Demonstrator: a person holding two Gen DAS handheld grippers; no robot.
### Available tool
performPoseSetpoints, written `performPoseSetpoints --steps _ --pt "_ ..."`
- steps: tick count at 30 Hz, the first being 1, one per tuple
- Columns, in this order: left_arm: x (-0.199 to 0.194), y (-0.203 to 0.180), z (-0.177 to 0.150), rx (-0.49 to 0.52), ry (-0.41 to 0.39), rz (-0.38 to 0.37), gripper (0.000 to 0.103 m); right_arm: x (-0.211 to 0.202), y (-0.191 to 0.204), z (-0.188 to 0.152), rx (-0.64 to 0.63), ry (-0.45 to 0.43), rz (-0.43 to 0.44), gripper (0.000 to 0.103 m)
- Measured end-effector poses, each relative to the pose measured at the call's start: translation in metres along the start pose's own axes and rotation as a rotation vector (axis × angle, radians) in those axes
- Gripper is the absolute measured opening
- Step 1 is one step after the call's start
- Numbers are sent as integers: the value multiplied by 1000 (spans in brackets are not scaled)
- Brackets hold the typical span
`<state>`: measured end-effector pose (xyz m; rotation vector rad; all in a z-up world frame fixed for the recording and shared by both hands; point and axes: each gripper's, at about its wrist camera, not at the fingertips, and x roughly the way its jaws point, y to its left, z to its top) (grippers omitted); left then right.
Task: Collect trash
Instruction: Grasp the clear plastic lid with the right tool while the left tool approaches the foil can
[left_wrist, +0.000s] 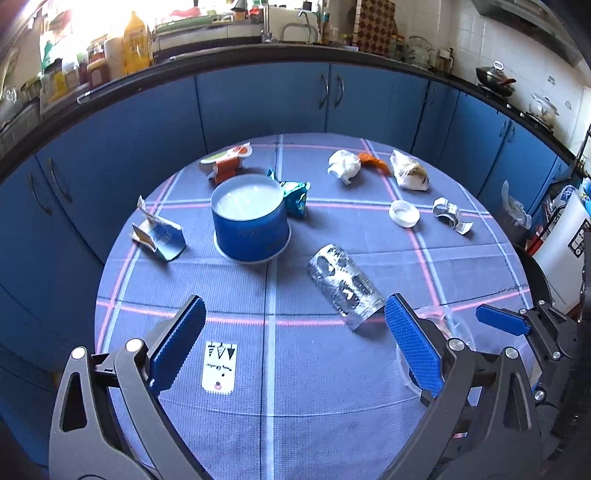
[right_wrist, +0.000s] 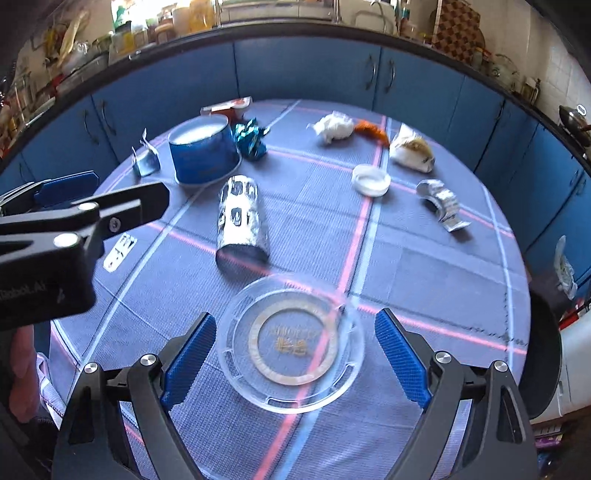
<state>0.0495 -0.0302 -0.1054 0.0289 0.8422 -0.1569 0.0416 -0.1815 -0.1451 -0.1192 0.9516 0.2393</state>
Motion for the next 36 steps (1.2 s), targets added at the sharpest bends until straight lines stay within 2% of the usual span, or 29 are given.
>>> performPoseSetpoints --steps 4,13,21,36 --pt "4 4 -3 -15 11 -1 96 6 2 -3 -2 25 -13 86" --pt "13 0 -4 15 13 41 96 8 -6 -7 34 41 27 89" --pt "16 7 -1 -20 18 62 96 5 4 -8 -7 33 47 89" --pt "28 8 1 -25 44 57 96 27 3 1 -26 51 35 89"
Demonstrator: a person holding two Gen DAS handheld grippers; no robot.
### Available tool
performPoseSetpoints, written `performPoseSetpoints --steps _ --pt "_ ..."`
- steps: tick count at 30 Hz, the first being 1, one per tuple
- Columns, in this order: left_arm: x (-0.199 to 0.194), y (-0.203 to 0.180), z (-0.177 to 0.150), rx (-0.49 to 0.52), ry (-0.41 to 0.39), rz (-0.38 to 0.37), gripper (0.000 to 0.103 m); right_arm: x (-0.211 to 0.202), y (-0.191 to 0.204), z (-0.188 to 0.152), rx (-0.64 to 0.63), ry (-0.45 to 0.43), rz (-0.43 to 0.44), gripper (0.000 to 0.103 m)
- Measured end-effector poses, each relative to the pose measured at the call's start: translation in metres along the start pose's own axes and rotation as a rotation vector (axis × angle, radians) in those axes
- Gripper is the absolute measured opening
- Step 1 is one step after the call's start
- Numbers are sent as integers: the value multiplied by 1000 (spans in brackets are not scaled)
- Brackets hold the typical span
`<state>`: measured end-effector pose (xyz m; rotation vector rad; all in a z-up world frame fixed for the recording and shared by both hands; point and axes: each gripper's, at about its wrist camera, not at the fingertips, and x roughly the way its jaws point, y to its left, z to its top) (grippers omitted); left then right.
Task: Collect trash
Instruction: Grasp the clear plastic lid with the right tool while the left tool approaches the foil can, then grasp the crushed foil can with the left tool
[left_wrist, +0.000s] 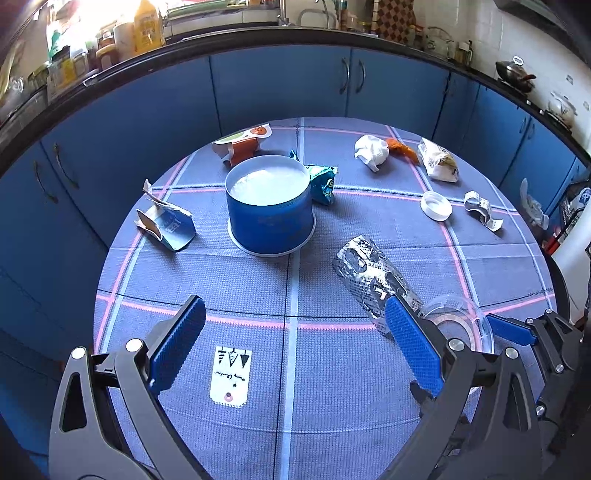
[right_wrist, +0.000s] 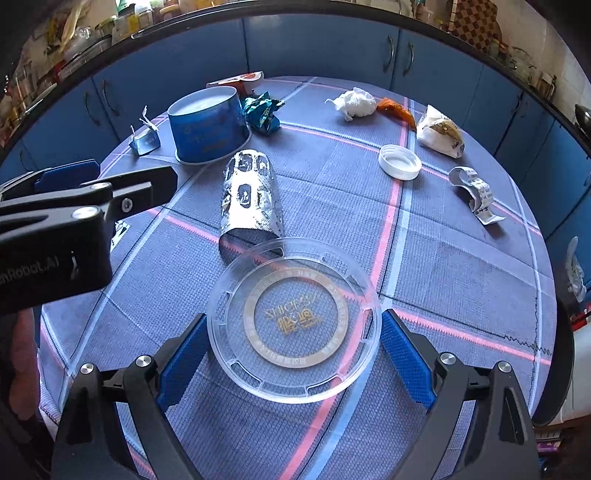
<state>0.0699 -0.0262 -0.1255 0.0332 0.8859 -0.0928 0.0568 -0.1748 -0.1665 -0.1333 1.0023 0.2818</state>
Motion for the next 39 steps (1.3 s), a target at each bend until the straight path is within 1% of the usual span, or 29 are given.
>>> performPoseSetpoints --steps 4,8,16,21,29,32,34,38,39 --pt "5 -3 2 7 6 -6 96 -1 2 1 -14 -16 -24 86" --pt "9 -11 5 15 15 -23 96 -7 -2 1 -16 -41 -80 86" --pt "22 -41 15 51 28 -67 96 -15 -32 6 26 -72 -197 86" --pt "37 -56 21 54 56 -67 96 -16 -52 7 55 -75 -219 86" --pt "67 -61 20 26 152 -57 96 -18 -74 7 83 -84 -225 86" --pt "71 -66 19 42 149 -37 95 -19 -79 7 95 -90 -220 86" --pt "69 -70 19 59 126 -32 86 -19 -83 7 100 -94 -219 86" --pt "64 -79 22 107 108 -57 37 -22 -90 6 114 -100 -213 86" --pt "64 -80 23 110 112 -59 34 -23 -91 5 116 -103 -214 86"
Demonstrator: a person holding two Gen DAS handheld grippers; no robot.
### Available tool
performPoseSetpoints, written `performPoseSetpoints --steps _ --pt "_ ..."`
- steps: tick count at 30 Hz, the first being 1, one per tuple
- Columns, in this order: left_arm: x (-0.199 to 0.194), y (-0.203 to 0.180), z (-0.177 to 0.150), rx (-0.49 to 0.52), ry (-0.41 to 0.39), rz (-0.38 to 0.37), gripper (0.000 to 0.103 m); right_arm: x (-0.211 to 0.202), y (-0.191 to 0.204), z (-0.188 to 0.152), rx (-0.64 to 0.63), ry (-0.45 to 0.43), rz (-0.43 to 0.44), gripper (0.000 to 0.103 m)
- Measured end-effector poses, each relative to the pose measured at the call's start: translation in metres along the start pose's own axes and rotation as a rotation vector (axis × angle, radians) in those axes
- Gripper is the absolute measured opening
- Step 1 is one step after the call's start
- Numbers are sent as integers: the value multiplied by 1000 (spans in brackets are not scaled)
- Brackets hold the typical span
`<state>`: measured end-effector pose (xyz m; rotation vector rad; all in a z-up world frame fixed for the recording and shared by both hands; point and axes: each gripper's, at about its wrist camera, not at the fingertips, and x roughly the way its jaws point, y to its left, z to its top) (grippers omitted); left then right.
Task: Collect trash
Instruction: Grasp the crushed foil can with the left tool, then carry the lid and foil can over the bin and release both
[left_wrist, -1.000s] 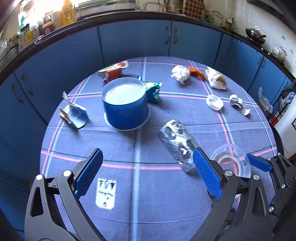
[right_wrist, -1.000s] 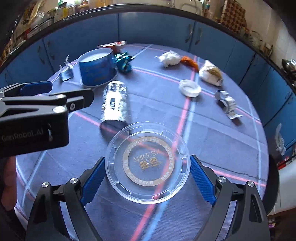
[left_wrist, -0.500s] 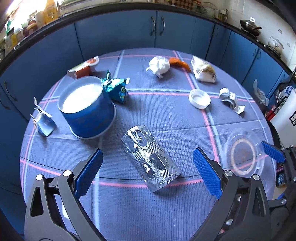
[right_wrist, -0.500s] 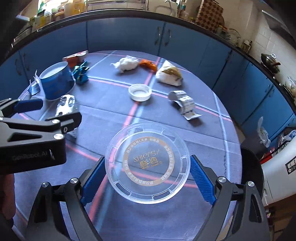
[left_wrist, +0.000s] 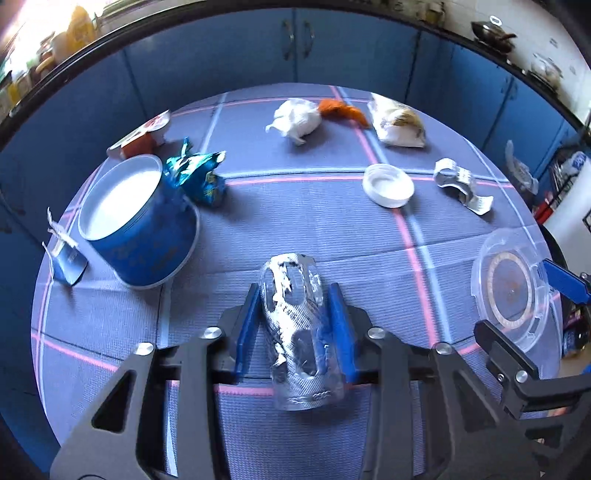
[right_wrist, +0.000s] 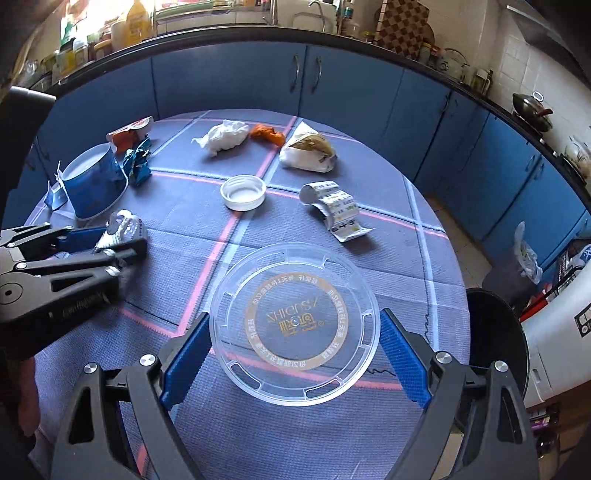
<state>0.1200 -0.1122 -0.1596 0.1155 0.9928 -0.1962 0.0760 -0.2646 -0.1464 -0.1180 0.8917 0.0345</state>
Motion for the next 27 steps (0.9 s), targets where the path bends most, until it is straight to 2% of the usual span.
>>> performPoseSetpoints --steps 3,9,16,27 --pt "-2 -4 2 -10 -8 -22 29 -3 -6 -1 13 -8 -2 86" --pt "-22 -21 8 16 -64 -29 29 -12 -22 -3 42 -27 -14 86" --pt "-36 -58 25 72 -109 -68 29 -28 -49 -4 88 -64 -48 86" --pt "-50 -121 53 154 -169 -138 29 -48 -113 -8 194 -114 -136 86"
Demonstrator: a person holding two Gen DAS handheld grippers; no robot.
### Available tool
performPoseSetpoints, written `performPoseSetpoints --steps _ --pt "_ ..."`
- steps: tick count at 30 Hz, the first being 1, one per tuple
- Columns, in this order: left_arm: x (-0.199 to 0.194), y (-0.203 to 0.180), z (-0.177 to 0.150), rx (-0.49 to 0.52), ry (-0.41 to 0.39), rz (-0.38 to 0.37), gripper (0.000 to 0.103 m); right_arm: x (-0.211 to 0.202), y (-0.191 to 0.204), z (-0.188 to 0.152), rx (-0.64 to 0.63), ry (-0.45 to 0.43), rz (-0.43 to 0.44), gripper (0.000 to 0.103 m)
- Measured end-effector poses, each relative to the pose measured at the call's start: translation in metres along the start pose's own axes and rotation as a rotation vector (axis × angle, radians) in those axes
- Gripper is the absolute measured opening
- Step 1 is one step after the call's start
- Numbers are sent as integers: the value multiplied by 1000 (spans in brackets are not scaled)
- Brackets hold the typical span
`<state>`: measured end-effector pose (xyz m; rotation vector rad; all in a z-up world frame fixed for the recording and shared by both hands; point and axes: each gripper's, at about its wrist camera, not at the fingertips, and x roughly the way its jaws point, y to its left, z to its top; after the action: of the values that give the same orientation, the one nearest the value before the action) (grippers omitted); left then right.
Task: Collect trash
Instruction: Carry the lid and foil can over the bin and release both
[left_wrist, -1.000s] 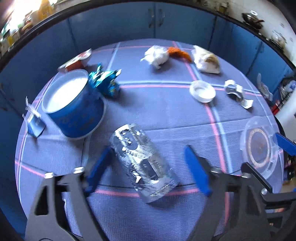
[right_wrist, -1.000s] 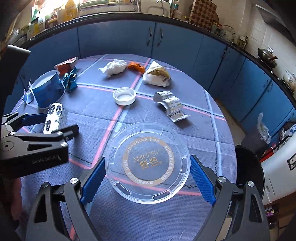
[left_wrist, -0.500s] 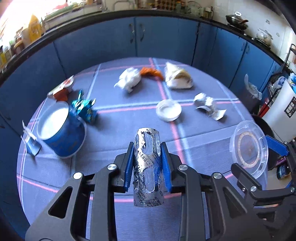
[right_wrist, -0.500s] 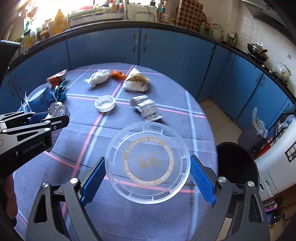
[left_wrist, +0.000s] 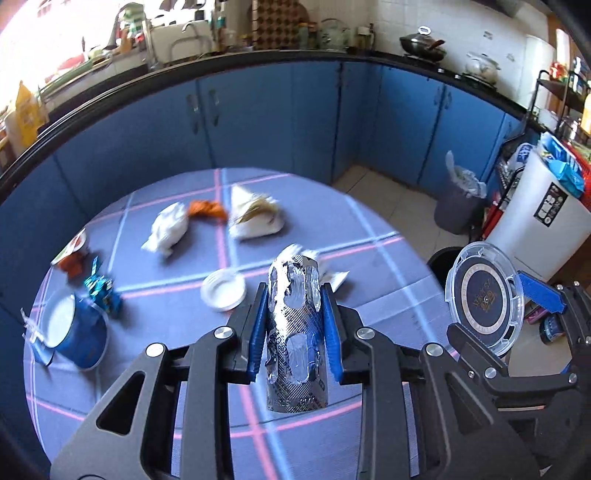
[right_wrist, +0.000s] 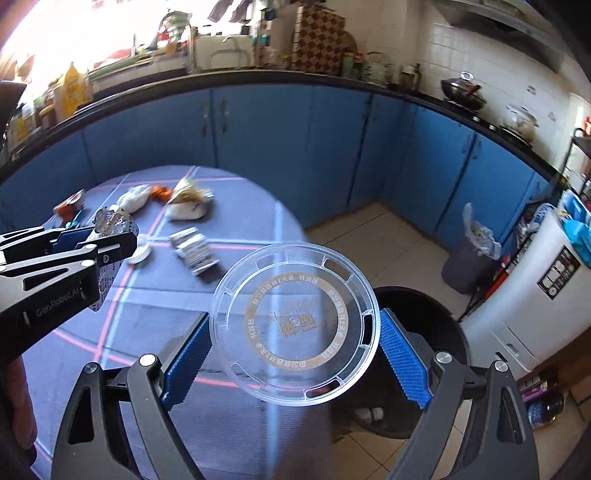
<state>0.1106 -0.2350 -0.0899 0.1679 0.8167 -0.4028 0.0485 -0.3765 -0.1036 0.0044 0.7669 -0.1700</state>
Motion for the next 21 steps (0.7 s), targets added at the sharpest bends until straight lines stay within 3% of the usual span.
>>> performPoseSetpoints --steps 9,21 --pt "12 -53 26 59 -8 -70 29 0 -45 1 65 -18 -67 86" --pt "28 -112 44 134 -19 -110 29 9 -99 0 135 -39 -135 86"
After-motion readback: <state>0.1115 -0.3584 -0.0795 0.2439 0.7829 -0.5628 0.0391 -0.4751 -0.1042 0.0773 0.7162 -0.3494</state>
